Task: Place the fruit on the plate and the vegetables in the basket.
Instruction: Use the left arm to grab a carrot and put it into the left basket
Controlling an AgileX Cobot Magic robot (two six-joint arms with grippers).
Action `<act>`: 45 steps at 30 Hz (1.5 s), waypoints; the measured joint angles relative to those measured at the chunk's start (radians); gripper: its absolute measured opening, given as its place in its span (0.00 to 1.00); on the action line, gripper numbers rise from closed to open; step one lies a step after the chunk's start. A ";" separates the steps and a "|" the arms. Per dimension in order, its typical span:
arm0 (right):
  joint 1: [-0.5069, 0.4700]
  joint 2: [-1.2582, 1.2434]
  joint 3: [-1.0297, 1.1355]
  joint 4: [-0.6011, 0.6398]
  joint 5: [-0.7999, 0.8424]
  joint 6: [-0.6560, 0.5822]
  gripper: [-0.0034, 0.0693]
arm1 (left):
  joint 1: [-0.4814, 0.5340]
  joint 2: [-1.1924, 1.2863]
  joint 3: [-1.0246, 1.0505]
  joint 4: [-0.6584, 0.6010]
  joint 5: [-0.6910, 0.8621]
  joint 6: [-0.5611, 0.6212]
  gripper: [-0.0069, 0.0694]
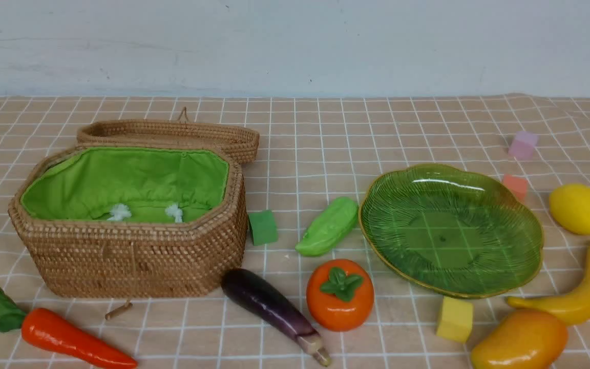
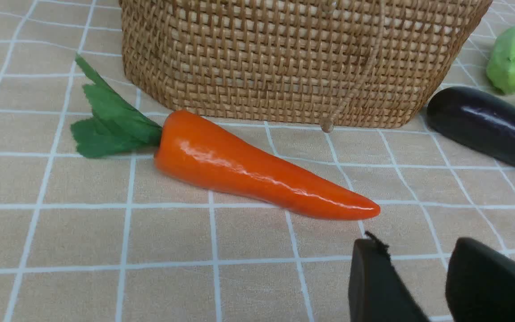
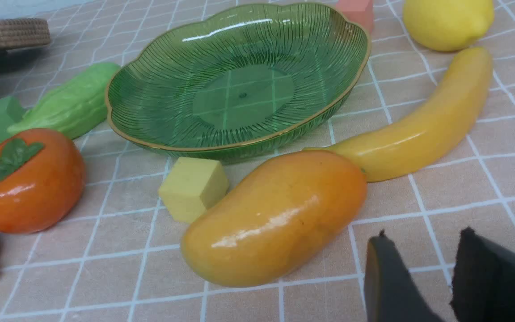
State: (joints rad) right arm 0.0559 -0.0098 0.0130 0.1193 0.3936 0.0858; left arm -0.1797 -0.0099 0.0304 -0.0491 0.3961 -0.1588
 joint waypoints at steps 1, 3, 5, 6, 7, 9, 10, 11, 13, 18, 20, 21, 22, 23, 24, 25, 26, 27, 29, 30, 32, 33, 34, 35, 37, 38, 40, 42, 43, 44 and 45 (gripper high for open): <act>0.000 0.000 0.000 0.000 0.000 0.000 0.38 | 0.000 0.000 0.000 0.000 0.000 0.000 0.40; 0.000 0.000 0.000 0.000 0.000 0.000 0.38 | 0.000 0.000 0.000 0.000 0.000 0.000 0.40; 0.000 0.000 0.000 0.000 0.000 0.000 0.38 | 0.000 0.000 0.000 0.000 0.000 0.000 0.40; 0.000 0.000 0.000 0.000 0.000 0.000 0.38 | 0.000 0.000 0.000 0.000 0.000 0.000 0.40; 0.000 0.000 0.000 0.000 0.000 0.000 0.38 | 0.000 0.000 0.000 0.000 0.000 0.000 0.40; 0.000 0.000 0.000 0.000 0.000 0.000 0.38 | 0.000 0.000 0.000 0.000 0.000 0.000 0.40; 0.000 0.000 0.000 0.000 0.000 0.000 0.38 | 0.000 0.000 0.000 0.000 0.000 0.000 0.40; 0.000 0.000 0.000 0.000 0.000 0.000 0.38 | 0.000 0.000 0.000 0.000 0.000 0.000 0.40; 0.000 0.000 0.000 0.000 0.000 0.000 0.38 | 0.000 0.000 0.000 0.001 -0.004 0.000 0.40; 0.000 0.000 0.000 0.000 0.000 0.000 0.38 | 0.000 0.000 0.000 -0.104 -0.134 -0.059 0.40; 0.000 0.000 0.000 0.000 0.000 0.000 0.38 | 0.000 0.000 0.000 -0.197 -0.193 -0.100 0.40; 0.000 0.000 0.000 0.000 0.000 0.000 0.38 | 0.000 0.000 0.000 -0.247 -0.228 -0.129 0.40; 0.000 0.000 0.000 0.000 0.000 0.000 0.38 | 0.000 0.000 0.000 -0.299 -0.265 -0.149 0.40; 0.000 0.000 0.000 0.000 0.000 0.000 0.38 | 0.000 0.000 0.000 -0.352 -0.303 -0.173 0.40; 0.000 0.000 0.000 0.000 0.000 0.000 0.38 | 0.000 0.000 0.000 -0.403 -0.340 -0.194 0.39; 0.000 0.000 0.000 0.000 0.000 0.000 0.38 | 0.000 0.000 0.000 -0.448 -0.372 -0.208 0.38; 0.000 0.000 0.000 0.000 0.000 0.000 0.38 | 0.000 0.000 0.000 -0.448 -0.376 -0.210 0.38; 0.000 0.000 0.000 0.000 0.000 0.000 0.38 | 0.000 0.000 -0.004 -0.494 -0.389 -0.219 0.33; 0.000 0.000 0.000 0.000 0.000 0.000 0.38 | 0.000 0.000 -0.020 -0.503 -0.364 -0.217 0.27; 0.000 0.000 0.000 0.000 0.000 0.000 0.38 | 0.000 0.000 -0.042 -0.503 -0.329 -0.206 0.21; 0.000 0.000 0.000 0.000 0.000 0.000 0.38 | 0.000 0.011 -0.097 -0.496 -0.257 -0.173 0.12; 0.000 0.000 0.000 0.000 0.000 0.000 0.38 | 0.000 0.056 -0.155 -0.487 -0.169 -0.130 0.07; 0.000 0.000 0.000 0.000 0.000 0.000 0.38 | 0.000 0.086 -0.184 -0.481 -0.130 -0.108 0.07; 0.000 0.000 0.000 0.000 0.000 0.000 0.38 | 0.000 0.129 -0.220 -0.473 -0.083 -0.079 0.07; 0.000 0.000 0.000 0.000 0.000 0.000 0.38 | 0.000 0.229 -0.294 -0.464 0.011 -0.016 0.07; 0.000 0.000 0.000 0.000 0.000 0.000 0.38 | 0.000 0.272 -0.331 -0.461 0.056 0.009 0.07; 0.000 0.000 0.000 0.000 0.000 0.000 0.38 | 0.000 0.352 -0.377 -0.455 0.113 0.058 0.07; 0.000 0.000 0.000 0.000 0.000 0.000 0.38 | 0.000 0.505 -0.484 -0.450 0.252 0.151 0.07; 0.000 0.000 0.000 0.000 0.000 0.000 0.38 | 0.000 0.561 -0.518 -0.450 0.292 0.188 0.07; 0.000 0.000 0.000 0.000 -0.002 0.000 0.38 | 0.000 0.613 -0.547 -0.450 0.320 0.224 0.07; 0.000 0.000 0.001 0.000 -0.008 0.000 0.38 | 0.000 0.660 -0.566 -0.450 0.335 0.251 0.07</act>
State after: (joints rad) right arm 0.0559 -0.0098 0.0139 0.1190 0.3855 0.0858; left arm -0.1797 0.6497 -0.5354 -0.4990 0.7308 0.0923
